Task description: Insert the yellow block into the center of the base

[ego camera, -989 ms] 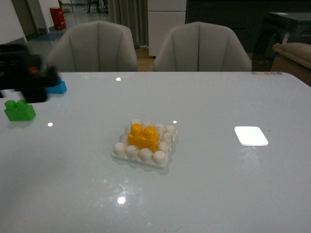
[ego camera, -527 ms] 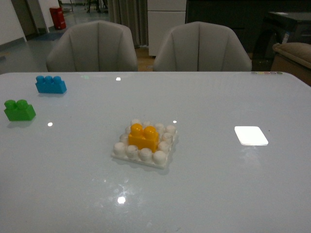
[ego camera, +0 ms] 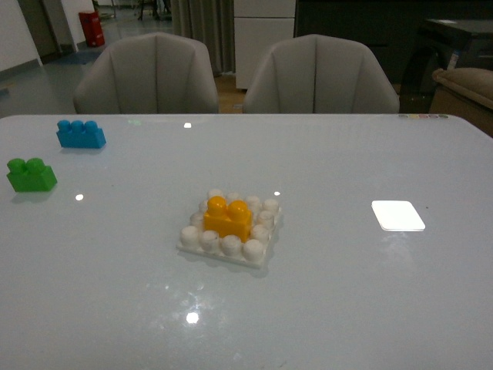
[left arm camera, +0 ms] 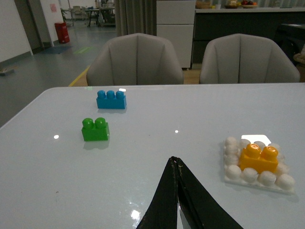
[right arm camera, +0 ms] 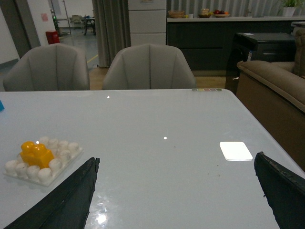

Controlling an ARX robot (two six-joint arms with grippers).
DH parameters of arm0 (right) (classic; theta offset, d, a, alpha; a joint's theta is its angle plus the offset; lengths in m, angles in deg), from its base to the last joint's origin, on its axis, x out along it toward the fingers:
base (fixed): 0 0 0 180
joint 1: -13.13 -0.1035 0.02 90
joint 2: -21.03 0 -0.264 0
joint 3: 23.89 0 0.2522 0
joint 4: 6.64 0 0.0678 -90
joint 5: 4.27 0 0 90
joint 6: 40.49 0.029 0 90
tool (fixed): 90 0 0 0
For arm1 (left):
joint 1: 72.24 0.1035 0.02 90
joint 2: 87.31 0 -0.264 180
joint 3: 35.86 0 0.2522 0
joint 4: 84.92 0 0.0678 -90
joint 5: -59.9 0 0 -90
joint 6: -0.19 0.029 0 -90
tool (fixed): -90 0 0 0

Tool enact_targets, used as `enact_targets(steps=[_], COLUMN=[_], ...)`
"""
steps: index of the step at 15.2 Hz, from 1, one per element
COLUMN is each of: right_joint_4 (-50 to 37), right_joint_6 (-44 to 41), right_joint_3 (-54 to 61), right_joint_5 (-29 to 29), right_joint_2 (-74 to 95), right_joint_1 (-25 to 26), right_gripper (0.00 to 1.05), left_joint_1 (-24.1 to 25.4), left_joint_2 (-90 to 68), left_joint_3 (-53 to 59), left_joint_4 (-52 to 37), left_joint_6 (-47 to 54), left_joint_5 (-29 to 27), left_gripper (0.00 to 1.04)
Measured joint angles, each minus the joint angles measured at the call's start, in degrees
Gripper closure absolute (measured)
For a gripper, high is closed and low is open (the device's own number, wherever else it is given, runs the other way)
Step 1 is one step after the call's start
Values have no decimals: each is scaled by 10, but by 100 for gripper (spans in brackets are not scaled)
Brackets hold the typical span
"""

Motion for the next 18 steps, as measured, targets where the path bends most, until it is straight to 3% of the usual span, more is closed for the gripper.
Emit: enact_targets(steps=[3,9,18], right_joint_4=[0,0,0], right_joint_6=[0,0,0], right_joint_3=[0,0,0], right_joint_5=[0,0,0], right_joint_2=[0,0,0], right_joint_1=[0,0,0], right_gripper=[6,6,6], left_joint_1=[0,0,0], left_joint_2=[89,128,275], left_joint_3=[3,3,3], left_joint_4=[80,116,259], left_joint_6=[0,0,0], left_joint_5=[0,0,0], left_gripper=[103,103,103])
